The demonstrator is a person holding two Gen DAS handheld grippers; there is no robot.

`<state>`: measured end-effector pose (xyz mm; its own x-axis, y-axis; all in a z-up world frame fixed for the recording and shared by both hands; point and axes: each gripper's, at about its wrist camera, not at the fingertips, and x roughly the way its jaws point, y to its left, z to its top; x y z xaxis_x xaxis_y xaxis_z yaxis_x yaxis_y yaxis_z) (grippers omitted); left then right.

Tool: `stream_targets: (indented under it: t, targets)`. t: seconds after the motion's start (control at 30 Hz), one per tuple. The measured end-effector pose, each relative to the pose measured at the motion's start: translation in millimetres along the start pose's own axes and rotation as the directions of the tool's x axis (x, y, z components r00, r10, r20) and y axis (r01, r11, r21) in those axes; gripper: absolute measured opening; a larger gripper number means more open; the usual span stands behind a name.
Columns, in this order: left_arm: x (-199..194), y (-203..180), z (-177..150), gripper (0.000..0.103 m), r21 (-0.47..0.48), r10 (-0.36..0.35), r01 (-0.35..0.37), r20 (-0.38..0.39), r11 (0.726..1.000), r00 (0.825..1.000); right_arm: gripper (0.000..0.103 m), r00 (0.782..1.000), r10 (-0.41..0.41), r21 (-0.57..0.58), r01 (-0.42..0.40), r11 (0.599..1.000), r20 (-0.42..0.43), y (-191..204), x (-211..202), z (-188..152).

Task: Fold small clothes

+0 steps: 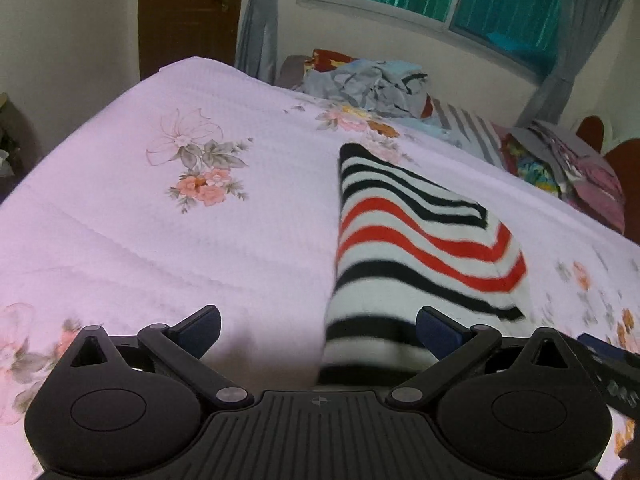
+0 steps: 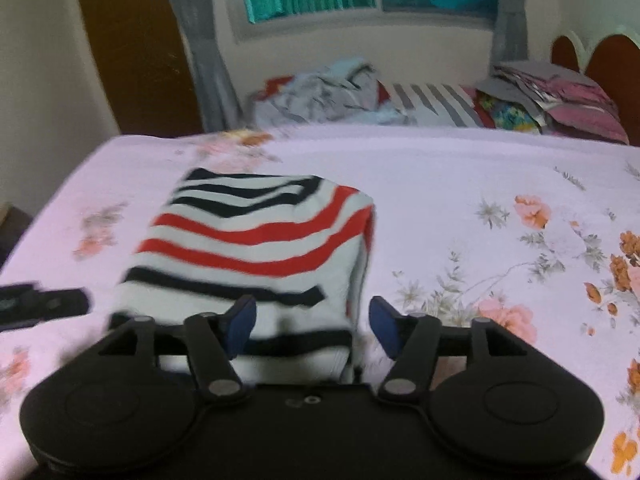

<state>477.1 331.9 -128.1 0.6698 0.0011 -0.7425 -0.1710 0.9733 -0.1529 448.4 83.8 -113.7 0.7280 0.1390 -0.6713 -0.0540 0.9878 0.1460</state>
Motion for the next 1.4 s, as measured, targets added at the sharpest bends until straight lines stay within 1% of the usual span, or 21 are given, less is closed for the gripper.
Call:
stream_targets:
  t: [0.03, 0.1, 0.2, 0.23, 0.3, 0.47, 0.53, 0.6, 0.7, 0.8, 0.87, 0.97, 1.07, 1.13, 1.23, 1.4]
  targets:
    - [-8.6, -2.6, -3.2, 0.103, 0.014, 0.008, -0.008, 0.004, 1.000, 1.000, 0.066, 1.000, 0.020, -0.001, -0.020, 1.000, 0.000, 0.1, -11.9, -4.4]
    - [-27.4, -7.0, -10.4, 0.103, 0.056, 0.038, -0.039, 0.012, 0.998, 0.999, 0.076, 0.998, 0.059, 0.001, -0.059, 0.998, -0.008, 0.1, -35.6, -14.3]
    - [-62.1, -11.6, -24.3, 0.103, 0.103, 0.066, -0.069, 0.031, 0.992, 0.997, 0.080, 0.992, 0.121, 0.003, -0.121, 0.993, -0.028, -0.6, -67.7, -28.6]
    - [-75.3, -11.6, -29.4, 0.103, 0.101, 0.060, -0.063, 0.032, 0.993, 0.998, 0.081, 0.991, 0.127, 0.005, -0.126, 0.992, -0.031, -0.5, -78.6, -33.5]
    - [-100.6, -10.5, -40.4, 0.103, 0.084, 0.050, -0.053, 0.041, 0.995, 0.998, 0.095, 0.991, 0.131, 0.008, -0.131, 0.991, -0.032, -0.3, -105.0, -44.8]
    - [-162.9, -16.9, -78.3, 0.103, 0.094, 0.060, -0.067, 0.075, 0.993, 0.995, 0.102, 0.991, 0.131, -0.034, -0.130, 0.991, 0.026, 4.0, -172.0, -70.1]
    - [-188.3, -22.0, -95.9, 0.103, 0.112, 0.061, -0.071, 0.088, 0.991, 0.994, 0.102, 0.992, 0.112, -0.066, -0.108, 0.992, 0.062, 7.6, -200.4, -80.5]
    - [-211.7, -27.8, -112.4, 0.103, 0.146, 0.060, -0.072, 0.082, 0.987, 0.995, 0.103, 0.990, 0.097, -0.096, -0.087, 0.992, 0.102, 10.7, -230.4, -92.0]
    - [-246.6, -32.5, -135.2, 0.103, 0.182, 0.059, -0.076, 0.102, 0.980, 0.993, 0.103, 0.986, 0.077, -0.091, -0.064, 0.994, 0.147, 10.6, -269.3, -104.6]
    - [-277.1, -31.4, -154.2, 0.103, 0.179, 0.049, -0.072, 0.130, 0.981, 0.990, 0.103, 0.979, 0.073, -0.069, -0.060, 0.996, 0.188, 7.2, -302.4, -115.6]
    - [-293.4, -26.9, -163.5, 0.103, 0.165, 0.024, -0.045, 0.127, 0.985, 0.992, 0.103, 0.973, 0.062, -0.058, -0.050, 0.997, 0.220, 6.1, -320.6, -122.2]
    - [-315.2, -22.7, -174.7, 0.103, 0.153, 0.013, -0.035, 0.144, 0.988, 0.989, 0.103, 0.967, 0.042, -0.049, -0.031, 0.998, 0.252, 5.9, -338.3, -129.4]
    - [-331.2, -19.6, -181.9, 0.103, 0.143, 0.006, -0.029, 0.160, 0.989, 0.987, 0.103, 0.964, 0.036, -0.044, -0.025, 0.999, 0.265, 5.7, -348.3, -133.6]
    - [-337.8, -17.4, -184.9, 0.103, 0.131, 0.014, -0.037, 0.175, 0.991, 0.984, 0.103, 0.962, 0.031, -0.047, -0.019, 0.999, 0.271, 7.2, -353.1, -136.0]
    - [-344.2, -16.0, -187.4, 0.103, 0.137, 0.032, -0.059, 0.192, 0.989, 0.981, 0.103, 0.960, 0.026, -0.048, -0.013, 0.999, 0.280, 8.1, -358.7, -139.2]
    - [-353.3, -10.5, -189.2, 0.103, 0.123, 0.037, -0.062, 0.202, 0.990, 0.979, 0.103, 0.957, 0.013, -0.049, 0.001, 0.999, 0.290, 10.3, -361.7, -140.3]
